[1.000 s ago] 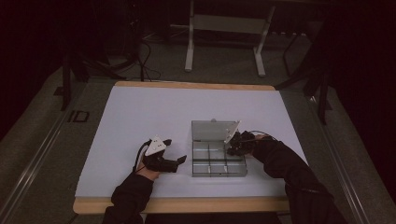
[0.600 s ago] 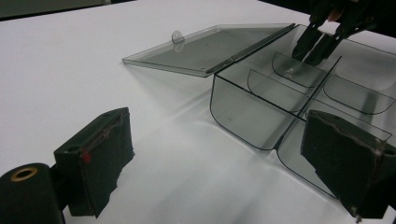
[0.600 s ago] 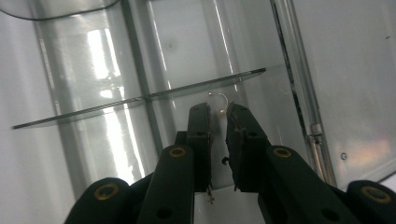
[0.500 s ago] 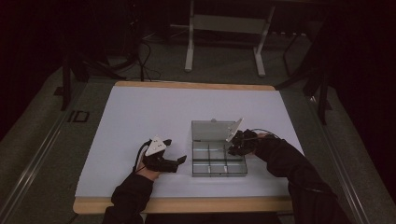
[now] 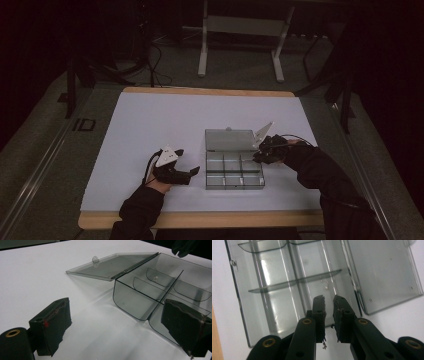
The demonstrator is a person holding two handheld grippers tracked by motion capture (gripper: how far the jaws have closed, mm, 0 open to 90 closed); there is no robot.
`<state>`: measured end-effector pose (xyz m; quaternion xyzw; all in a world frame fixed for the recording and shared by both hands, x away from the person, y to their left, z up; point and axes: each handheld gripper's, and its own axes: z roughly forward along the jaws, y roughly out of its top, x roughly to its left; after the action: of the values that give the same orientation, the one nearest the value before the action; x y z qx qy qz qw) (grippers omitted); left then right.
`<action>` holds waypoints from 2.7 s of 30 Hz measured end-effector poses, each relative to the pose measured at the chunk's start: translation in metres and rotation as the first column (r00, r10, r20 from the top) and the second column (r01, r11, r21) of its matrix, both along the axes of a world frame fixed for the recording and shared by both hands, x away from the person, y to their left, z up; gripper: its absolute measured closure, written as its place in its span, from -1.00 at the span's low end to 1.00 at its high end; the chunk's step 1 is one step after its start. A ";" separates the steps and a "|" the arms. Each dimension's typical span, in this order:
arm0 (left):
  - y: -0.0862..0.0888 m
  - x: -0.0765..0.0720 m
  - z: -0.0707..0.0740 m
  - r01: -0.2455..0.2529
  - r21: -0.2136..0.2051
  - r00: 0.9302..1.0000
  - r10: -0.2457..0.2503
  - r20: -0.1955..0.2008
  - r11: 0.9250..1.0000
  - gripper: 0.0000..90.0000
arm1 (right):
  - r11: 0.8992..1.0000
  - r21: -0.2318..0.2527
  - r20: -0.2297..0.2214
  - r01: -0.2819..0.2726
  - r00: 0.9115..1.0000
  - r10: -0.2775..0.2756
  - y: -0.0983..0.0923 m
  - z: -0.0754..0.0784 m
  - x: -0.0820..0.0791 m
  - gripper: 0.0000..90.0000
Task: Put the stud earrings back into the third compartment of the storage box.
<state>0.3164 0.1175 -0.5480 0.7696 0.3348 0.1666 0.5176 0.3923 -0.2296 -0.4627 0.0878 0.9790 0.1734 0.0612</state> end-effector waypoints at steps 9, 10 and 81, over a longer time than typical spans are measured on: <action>0.000 0.000 0.000 -0.001 0.001 1.000 0.001 -0.001 1.000 -0.78 | 0.999 -0.040 -0.002 0.028 1.000 -0.028 -0.022 0.001 0.000 0.76; 0.000 0.000 0.000 -0.001 0.001 1.000 0.001 -0.001 1.000 -0.78 | 0.998 -0.047 -0.002 0.034 0.999 -0.034 -0.025 0.001 0.000 0.76; 0.000 0.000 0.000 -0.002 0.001 1.000 0.002 -0.004 1.000 -0.78 | 0.978 -0.168 -0.073 0.120 0.988 -0.134 -0.056 -0.019 0.015 0.90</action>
<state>0.3167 0.1173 -0.5481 0.7698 0.3363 0.1659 0.5165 0.4076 -0.2859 -0.4821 0.1519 0.9840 0.0846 0.0380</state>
